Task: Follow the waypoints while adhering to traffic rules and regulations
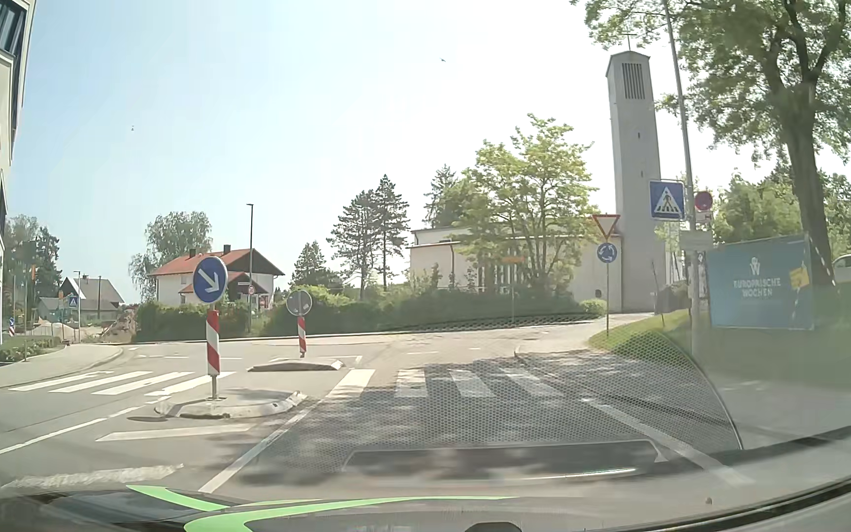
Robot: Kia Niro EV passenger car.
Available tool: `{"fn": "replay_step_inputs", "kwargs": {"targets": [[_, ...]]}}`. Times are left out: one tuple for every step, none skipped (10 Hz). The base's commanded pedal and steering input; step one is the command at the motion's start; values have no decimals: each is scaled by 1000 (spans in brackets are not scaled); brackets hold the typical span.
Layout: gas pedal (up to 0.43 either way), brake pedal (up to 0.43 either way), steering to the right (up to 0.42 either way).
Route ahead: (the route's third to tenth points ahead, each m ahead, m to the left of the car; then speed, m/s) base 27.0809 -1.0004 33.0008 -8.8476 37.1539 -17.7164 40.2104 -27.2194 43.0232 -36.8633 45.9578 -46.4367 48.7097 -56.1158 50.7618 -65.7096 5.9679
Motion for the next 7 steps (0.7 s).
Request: {"fn": "replay_step_inputs", "kwargs": {"targets": [[0, 0, -10], [0, 0, -10], [0, 0, -10], [0, 0, -10], [0, 0, -10], [0, 30, -10], [0, 67, -10]]}}
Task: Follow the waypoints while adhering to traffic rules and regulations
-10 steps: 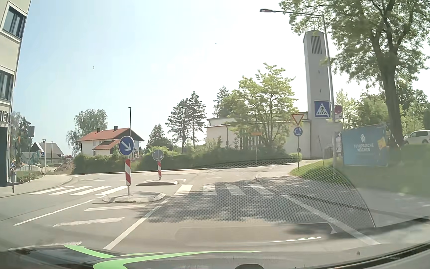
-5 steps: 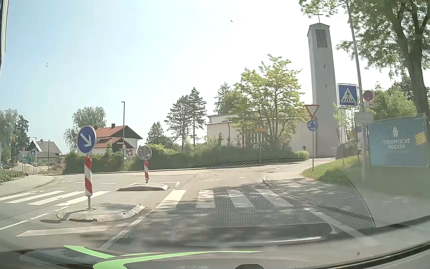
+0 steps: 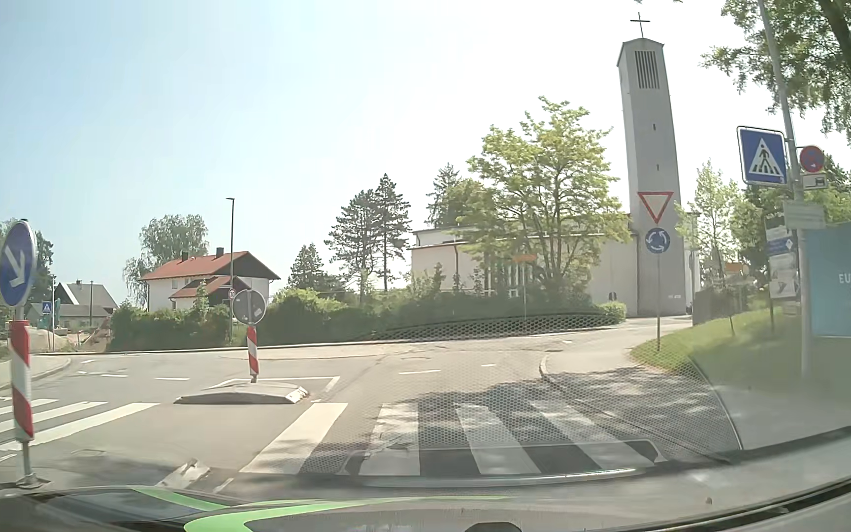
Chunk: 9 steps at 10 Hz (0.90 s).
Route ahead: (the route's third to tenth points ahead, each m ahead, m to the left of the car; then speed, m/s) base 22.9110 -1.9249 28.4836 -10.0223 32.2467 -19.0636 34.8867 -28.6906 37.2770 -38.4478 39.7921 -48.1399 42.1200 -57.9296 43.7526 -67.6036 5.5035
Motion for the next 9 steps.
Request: {"fn": "replay_step_inputs", "kwargs": {"targets": [[0, 98, -10], [0, 128, -10], [0, 146, -10], [0, 152, -10], [0, 159, -10], [0, 159, -9], [0, 140, -7], [0, 0, -7], [0, 0, -7]]}}
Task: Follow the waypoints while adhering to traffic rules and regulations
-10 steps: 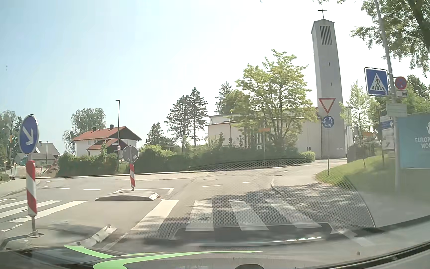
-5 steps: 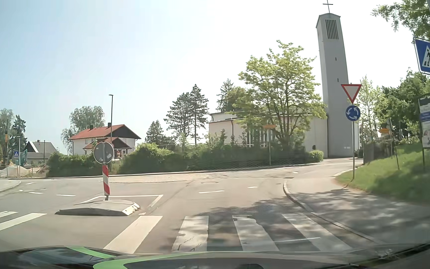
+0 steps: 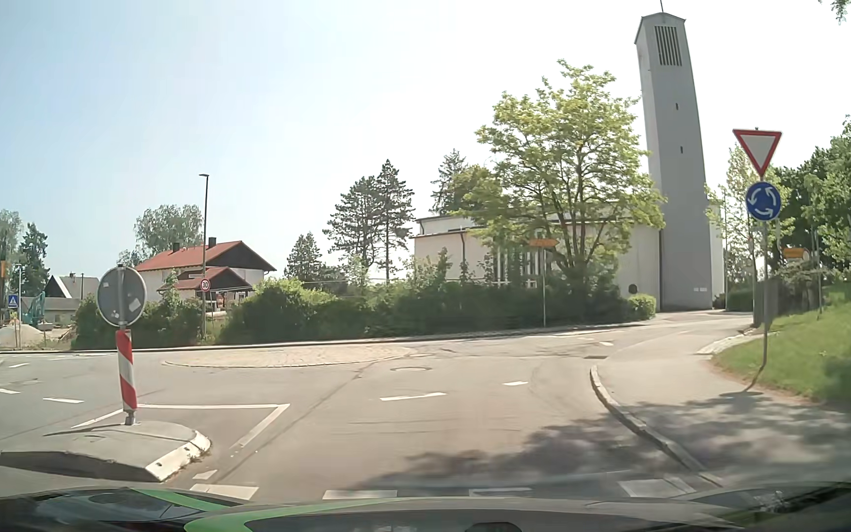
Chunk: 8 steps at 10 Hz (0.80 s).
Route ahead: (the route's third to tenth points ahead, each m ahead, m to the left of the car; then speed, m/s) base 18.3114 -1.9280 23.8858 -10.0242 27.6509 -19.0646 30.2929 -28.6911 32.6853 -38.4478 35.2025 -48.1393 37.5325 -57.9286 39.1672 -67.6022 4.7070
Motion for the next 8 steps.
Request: {"fn": "replay_step_inputs", "kwargs": {"targets": [[0, 0, -7], [0, 0, -7], [20, 0, -7], [87, 0, -6], [87, 0, -4], [87, 0, 1], [87, 0, 9], [87, 0, 16]]}}
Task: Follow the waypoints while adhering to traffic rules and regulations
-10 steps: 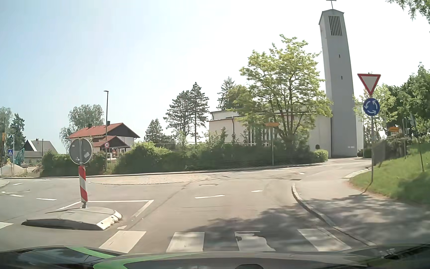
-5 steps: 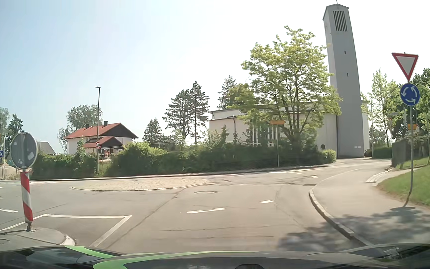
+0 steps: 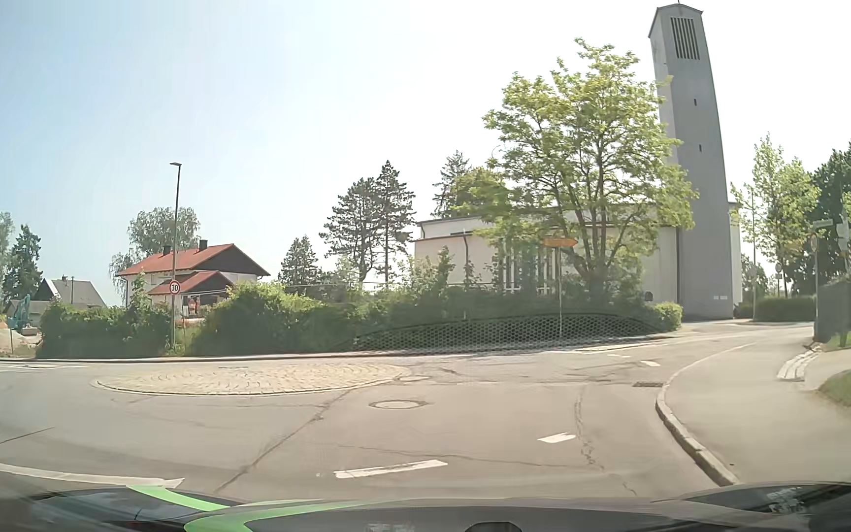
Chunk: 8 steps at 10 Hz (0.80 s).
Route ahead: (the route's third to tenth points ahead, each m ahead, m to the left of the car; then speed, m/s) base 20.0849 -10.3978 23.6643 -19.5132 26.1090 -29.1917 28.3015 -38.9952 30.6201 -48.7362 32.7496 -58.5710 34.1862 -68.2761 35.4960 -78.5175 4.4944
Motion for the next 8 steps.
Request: {"fn": "replay_step_inputs", "kwargs": {"targets": [[87, 0, 24], [87, 0, 35], [87, 0, 50], [87, 0, 62], [87, 0, 72], [87, 0, 80], [87, 0, 96], [87, 0, 117]]}}
